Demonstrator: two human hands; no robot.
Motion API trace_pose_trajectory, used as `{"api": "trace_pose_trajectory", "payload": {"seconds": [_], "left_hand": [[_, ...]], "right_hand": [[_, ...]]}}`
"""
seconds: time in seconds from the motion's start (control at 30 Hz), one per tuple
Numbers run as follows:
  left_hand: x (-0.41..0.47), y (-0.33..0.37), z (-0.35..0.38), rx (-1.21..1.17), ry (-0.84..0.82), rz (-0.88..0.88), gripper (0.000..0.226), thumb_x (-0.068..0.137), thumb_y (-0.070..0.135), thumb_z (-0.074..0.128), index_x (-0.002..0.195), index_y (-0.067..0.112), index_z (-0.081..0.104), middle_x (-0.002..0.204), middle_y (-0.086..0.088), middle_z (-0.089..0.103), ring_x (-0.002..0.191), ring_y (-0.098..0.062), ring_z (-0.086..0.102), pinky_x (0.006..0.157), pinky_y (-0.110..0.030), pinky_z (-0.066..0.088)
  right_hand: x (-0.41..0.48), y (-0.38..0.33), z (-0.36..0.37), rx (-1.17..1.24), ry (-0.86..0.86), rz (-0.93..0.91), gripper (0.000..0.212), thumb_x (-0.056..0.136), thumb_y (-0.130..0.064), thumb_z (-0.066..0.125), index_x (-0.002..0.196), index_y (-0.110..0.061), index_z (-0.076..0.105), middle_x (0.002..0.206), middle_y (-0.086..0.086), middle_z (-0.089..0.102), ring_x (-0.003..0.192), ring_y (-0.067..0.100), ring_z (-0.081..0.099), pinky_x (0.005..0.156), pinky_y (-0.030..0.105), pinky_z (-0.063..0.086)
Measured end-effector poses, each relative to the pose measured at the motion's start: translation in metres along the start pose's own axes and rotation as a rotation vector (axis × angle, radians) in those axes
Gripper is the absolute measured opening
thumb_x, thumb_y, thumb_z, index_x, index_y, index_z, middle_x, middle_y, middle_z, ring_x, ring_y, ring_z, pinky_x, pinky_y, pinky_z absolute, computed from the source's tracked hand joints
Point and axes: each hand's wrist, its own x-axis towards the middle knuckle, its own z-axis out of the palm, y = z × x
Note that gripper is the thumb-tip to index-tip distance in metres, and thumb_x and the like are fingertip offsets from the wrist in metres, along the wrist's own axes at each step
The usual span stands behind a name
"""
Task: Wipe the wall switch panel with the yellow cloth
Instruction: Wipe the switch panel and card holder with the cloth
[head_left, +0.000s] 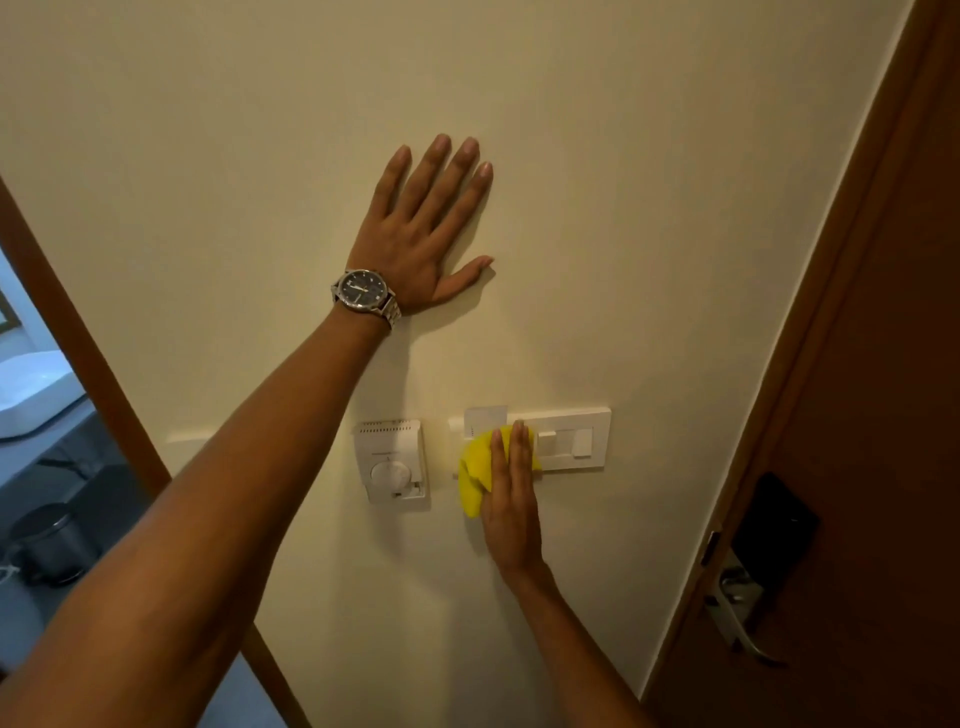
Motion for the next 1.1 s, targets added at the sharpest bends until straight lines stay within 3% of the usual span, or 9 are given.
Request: {"api": "trace_pose_trajectory", "payload": {"seconds": [0.07,0.13,0.23,0.4,0.5,0.67,0.77,0.87,1.1], "left_hand": [[0.001,0.000,0.001,0.010,0.003,0.002,0.082,0.107,0.067,0.036,0.168,0.012,0.026,0.172,-0.014,0.031,0.160,-0.036,0.028,0.129,-0.056,0.022],[0.000,0.001,0.001,0.002,-0.004,0.003,0.082,0.107,0.066,0.036,0.168,0.012,0.026,0.172,-0.015,0.030,0.160,-0.037,0.028,0.129,-0.056,0.021],[0.000,0.001,-0.002,0.000,-0.018,-0.001,0.081,0.107,0.066,0.036,0.167,0.012,0.028,0.172,-0.015,0.031,0.160,-0.037,0.028,0.129,-0.057,0.023],[0.001,0.000,-0.003,0.014,-0.015,0.000,0.081,0.107,0.066,0.037,0.167,0.012,0.028,0.172,-0.015,0.031,0.159,-0.037,0.029,0.129,-0.057,0.023],[0.000,0.000,-0.001,0.008,-0.006,0.000,0.081,0.107,0.066,0.036,0.167,0.012,0.027,0.172,-0.015,0.031,0.160,-0.037,0.028,0.129,-0.057,0.023],[0.000,0.001,-0.003,0.003,-0.014,-0.002,0.081,0.107,0.065,0.038,0.167,0.011,0.028,0.172,-0.015,0.031,0.159,-0.037,0.029,0.129,-0.058,0.024],[0.000,0.000,-0.004,0.008,-0.013,-0.002,0.081,0.107,0.065,0.039,0.167,0.011,0.028,0.172,-0.015,0.030,0.160,-0.037,0.028,0.129,-0.057,0.023],[0.000,0.000,0.000,0.031,-0.010,0.007,0.082,0.107,0.066,0.039,0.168,0.012,0.026,0.173,-0.015,0.029,0.160,-0.036,0.027,0.130,-0.056,0.021],[-0.002,0.001,-0.002,0.014,-0.008,0.000,0.082,0.107,0.065,0.040,0.168,0.012,0.026,0.173,-0.014,0.029,0.160,-0.036,0.027,0.129,-0.057,0.023]], "right_hand": [[0.006,0.000,-0.001,-0.003,0.007,0.038,0.055,0.108,-0.022,0.033,0.159,-0.015,0.014,0.165,0.019,0.014,0.153,0.036,0.015,0.105,0.047,0.052],[-0.008,0.003,0.000,-0.005,-0.016,0.077,0.071,0.098,-0.014,0.052,0.159,-0.023,0.016,0.165,0.015,0.011,0.151,0.039,0.021,0.092,0.046,0.060],[-0.033,0.010,0.002,-0.015,-0.054,0.121,0.082,0.085,-0.007,0.075,0.154,-0.025,0.034,0.163,0.010,0.013,0.149,0.036,0.023,0.099,0.054,0.054],[-0.015,-0.003,-0.013,0.050,0.063,0.129,0.053,0.096,-0.013,0.058,0.148,-0.017,0.047,0.156,0.005,0.035,0.146,0.026,0.030,0.114,0.045,0.042],[-0.005,-0.006,-0.019,0.150,0.152,0.167,0.056,0.093,-0.019,0.038,0.149,-0.008,0.043,0.154,0.010,0.044,0.146,0.024,0.035,0.117,0.038,0.036],[-0.020,-0.005,-0.016,0.156,0.118,0.314,0.068,0.087,0.005,0.065,0.147,-0.023,0.048,0.153,0.008,0.040,0.142,0.027,0.035,0.111,0.048,0.046],[-0.013,-0.012,-0.018,0.177,0.174,0.307,0.073,0.080,0.013,0.060,0.144,-0.021,0.051,0.149,0.004,0.046,0.137,0.023,0.039,0.108,0.045,0.048],[0.000,-0.016,-0.024,0.227,0.215,0.284,0.071,0.078,0.012,0.049,0.143,-0.016,0.052,0.149,0.004,0.050,0.137,0.021,0.043,0.114,0.036,0.042],[-0.033,-0.014,-0.027,0.254,0.128,0.305,0.053,0.091,-0.021,0.038,0.141,-0.011,0.054,0.144,0.014,0.053,0.135,0.028,0.051,0.106,0.050,0.050]]}}
